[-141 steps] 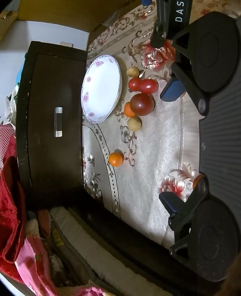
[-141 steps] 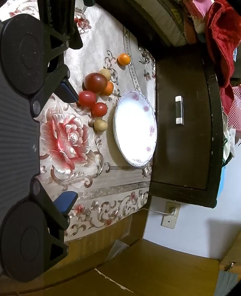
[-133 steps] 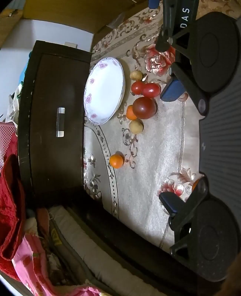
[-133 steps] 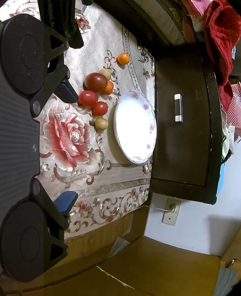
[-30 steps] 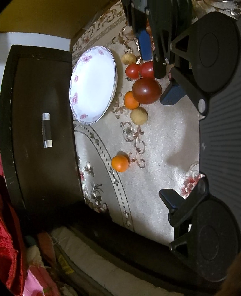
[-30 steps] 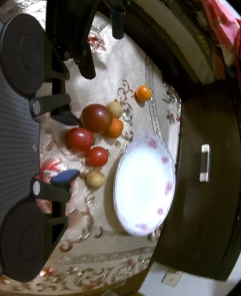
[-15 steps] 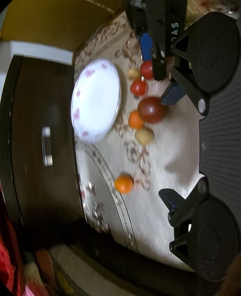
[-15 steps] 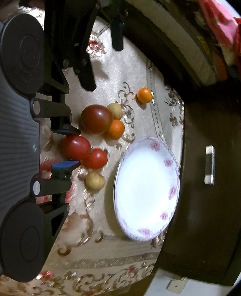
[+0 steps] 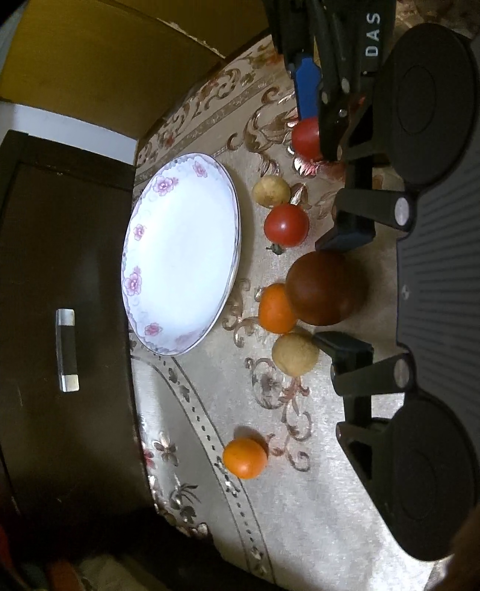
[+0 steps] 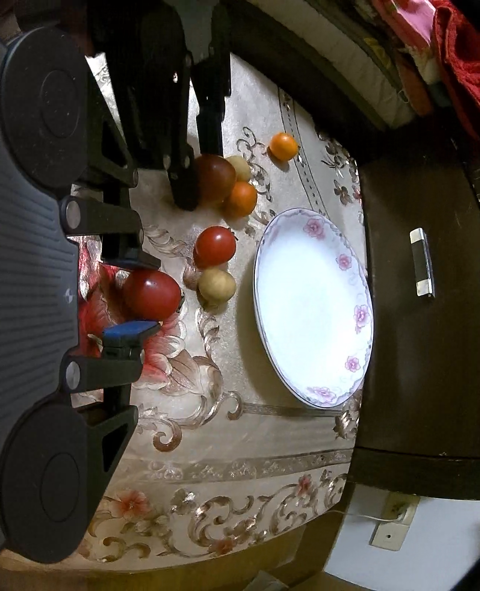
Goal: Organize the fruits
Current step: 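Carry the dark tomato with the left gripper into the plate while the right drops the cherry tomato there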
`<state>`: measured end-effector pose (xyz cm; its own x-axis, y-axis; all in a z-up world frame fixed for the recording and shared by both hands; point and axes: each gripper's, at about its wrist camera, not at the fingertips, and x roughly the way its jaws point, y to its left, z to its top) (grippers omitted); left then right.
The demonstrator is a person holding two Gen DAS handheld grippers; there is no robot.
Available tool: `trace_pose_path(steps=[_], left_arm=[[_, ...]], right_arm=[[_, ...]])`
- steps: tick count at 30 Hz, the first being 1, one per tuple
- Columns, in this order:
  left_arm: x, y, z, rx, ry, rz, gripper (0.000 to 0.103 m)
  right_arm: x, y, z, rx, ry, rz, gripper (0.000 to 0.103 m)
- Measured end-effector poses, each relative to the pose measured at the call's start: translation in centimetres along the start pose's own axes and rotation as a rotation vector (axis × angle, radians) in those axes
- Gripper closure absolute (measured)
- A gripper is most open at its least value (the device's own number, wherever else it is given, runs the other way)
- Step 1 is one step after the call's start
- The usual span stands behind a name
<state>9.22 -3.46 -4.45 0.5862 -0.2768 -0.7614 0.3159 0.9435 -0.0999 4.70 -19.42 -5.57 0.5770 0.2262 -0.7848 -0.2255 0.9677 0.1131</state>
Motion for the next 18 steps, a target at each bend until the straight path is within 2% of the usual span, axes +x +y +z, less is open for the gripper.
trace_pose_path(steps=[4, 18], left_arm=[[-0.3, 0.0, -0.1, -0.018, 0.009, -0.004, 0.057], [-5.0, -1.0, -3.0, -0.026, 0.060, 0.041, 0.057]], right_arm=[[-0.1, -0.2, 0.0, 0.008, 0.002, 0.006, 0.077], [-2.2, 1.0, -0.4, -0.018, -0.019, -0.005, 0.077]])
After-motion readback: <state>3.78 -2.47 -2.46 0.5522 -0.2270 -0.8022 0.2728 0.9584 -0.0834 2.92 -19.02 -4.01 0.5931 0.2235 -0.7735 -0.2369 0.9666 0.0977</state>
